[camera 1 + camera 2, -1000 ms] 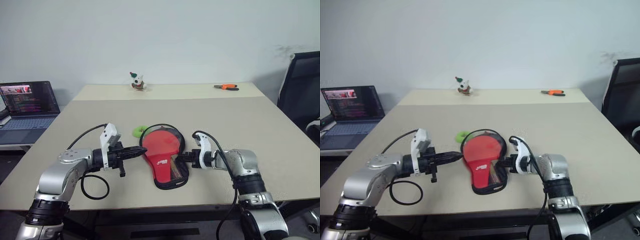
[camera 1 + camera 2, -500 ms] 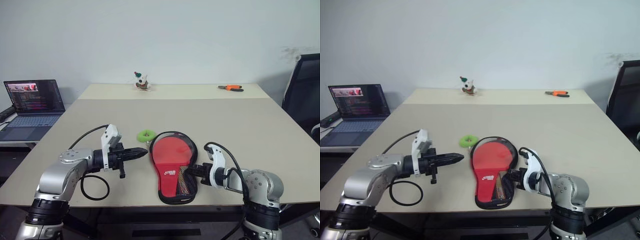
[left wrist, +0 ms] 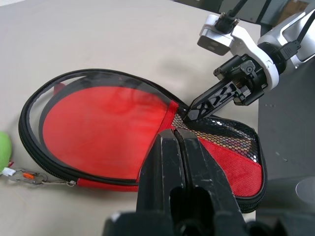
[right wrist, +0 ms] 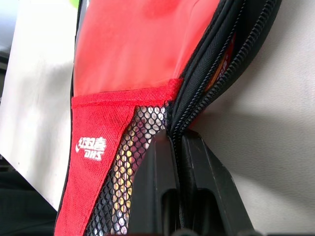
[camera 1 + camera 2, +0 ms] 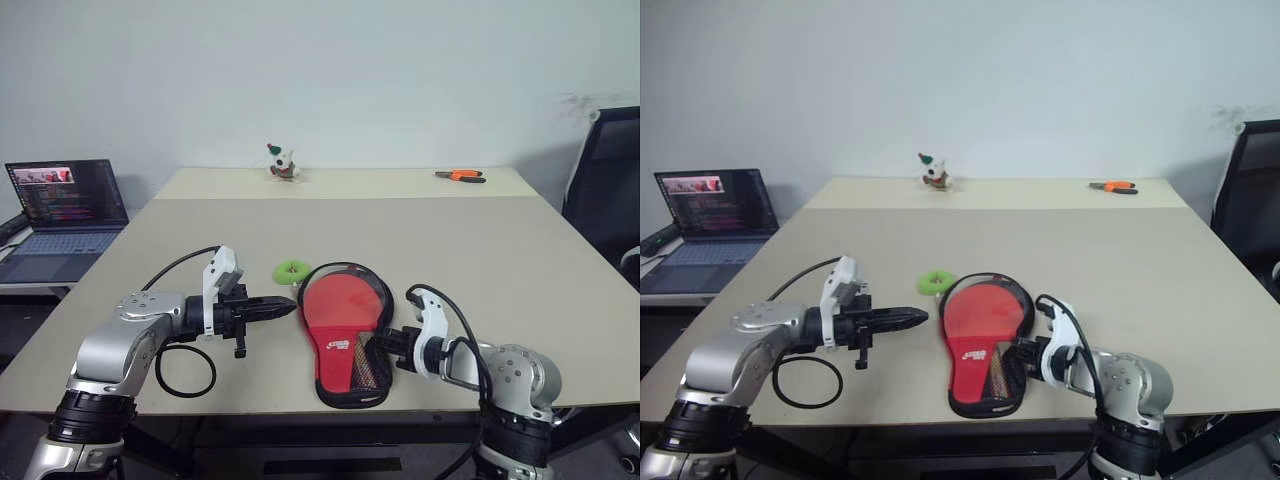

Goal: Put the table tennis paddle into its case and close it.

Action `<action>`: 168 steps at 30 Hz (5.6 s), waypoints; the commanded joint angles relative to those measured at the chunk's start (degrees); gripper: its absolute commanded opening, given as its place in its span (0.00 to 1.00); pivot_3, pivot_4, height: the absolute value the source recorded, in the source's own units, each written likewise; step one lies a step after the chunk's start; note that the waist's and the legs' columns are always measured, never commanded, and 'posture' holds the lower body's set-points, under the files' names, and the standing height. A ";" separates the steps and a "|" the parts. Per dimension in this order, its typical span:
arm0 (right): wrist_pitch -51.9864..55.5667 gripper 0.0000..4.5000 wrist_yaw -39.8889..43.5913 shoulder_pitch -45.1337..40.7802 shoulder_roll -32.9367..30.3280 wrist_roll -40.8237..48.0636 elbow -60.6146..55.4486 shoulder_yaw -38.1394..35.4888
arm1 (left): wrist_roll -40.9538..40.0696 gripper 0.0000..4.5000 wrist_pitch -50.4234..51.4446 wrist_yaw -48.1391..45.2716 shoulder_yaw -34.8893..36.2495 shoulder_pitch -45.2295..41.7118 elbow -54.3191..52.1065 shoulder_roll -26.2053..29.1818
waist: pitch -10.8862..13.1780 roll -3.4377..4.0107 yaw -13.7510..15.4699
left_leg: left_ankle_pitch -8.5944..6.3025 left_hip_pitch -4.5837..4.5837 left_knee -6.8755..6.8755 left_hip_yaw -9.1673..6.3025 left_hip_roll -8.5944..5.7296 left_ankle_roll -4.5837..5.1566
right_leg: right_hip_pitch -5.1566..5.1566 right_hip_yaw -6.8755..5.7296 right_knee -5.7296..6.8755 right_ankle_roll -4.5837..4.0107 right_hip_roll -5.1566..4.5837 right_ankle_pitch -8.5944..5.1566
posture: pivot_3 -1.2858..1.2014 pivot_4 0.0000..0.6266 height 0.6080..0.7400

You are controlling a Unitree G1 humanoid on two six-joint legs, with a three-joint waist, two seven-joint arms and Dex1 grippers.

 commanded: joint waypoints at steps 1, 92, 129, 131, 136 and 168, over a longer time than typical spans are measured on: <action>0.48 0.00 -0.74 0.33 0.63 2.21 -1.93 0.33 | -0.72 0.00 -0.75 -0.19 0.92 -0.09 -1.26 1.14 | 0.00 0.00 -0.13 | 0.00 0.00 -0.02 0.00 0.00 0.00 | 0.00 0.00 0.00 -0.01 0.00 -0.01 | 0.52 0.24 1.00; -37.66 1.00 26.09 -1.78 -23.67 -13.25 8.51 43.62 | 45.37 0.02 -32.98 42.08 -11.46 -45.98 80.61 -19.69 | -0.05 -0.12 -0.68 | 0.02 -0.04 0.21 -0.11 -0.13 -0.03 | 0.02 -0.20 0.14 0.02 0.11 0.00 | 0.52 0.24 1.00; -26.28 1.00 20.18 10.02 -22.61 -12.00 -6.89 48.03 | 77.24 0.02 -47.93 64.55 -38.73 -57.83 83.54 -34.93 | -0.06 -0.18 -0.25 | 0.00 -0.18 0.17 -0.12 -0.17 -0.02 | 0.02 -0.18 -0.03 0.21 -0.02 -0.11 | 0.52 0.24 1.00; -26.08 1.00 19.96 10.29 -22.44 -12.01 -7.18 48.14 | 78.08 0.02 -48.62 65.29 -39.46 -58.64 83.52 -36.30 | -0.06 -0.18 -0.14 | 0.00 -0.19 0.17 -0.12 -0.18 -0.02 | 0.02 -0.19 -0.04 0.22 -0.03 -0.12 | 0.52 0.24 1.00; -25.70 1.00 19.76 9.90 -21.90 -11.96 -7.10 47.93 | 79.73 0.02 -51.35 66.84 -41.22 -59.81 83.52 -39.86 | -0.06 -0.19 0.12 | -0.01 -0.20 0.16 -0.11 -0.19 -0.01 | 0.02 -0.18 -0.06 0.27 -0.04 -0.15 | 0.52 0.24 1.00; -32.12 1.00 22.89 3.99 -21.05 -13.44 2.04 46.87 | 59.31 0.78 -46.83 48.25 -22.10 -54.20 83.10 -44.03 | -0.13 -0.18 -0.96 | 0.00 -0.03 0.24 -0.06 -0.17 -0.01 | 0.09 -0.13 0.12 0.34 0.01 -0.19 | 0.52 0.24 1.00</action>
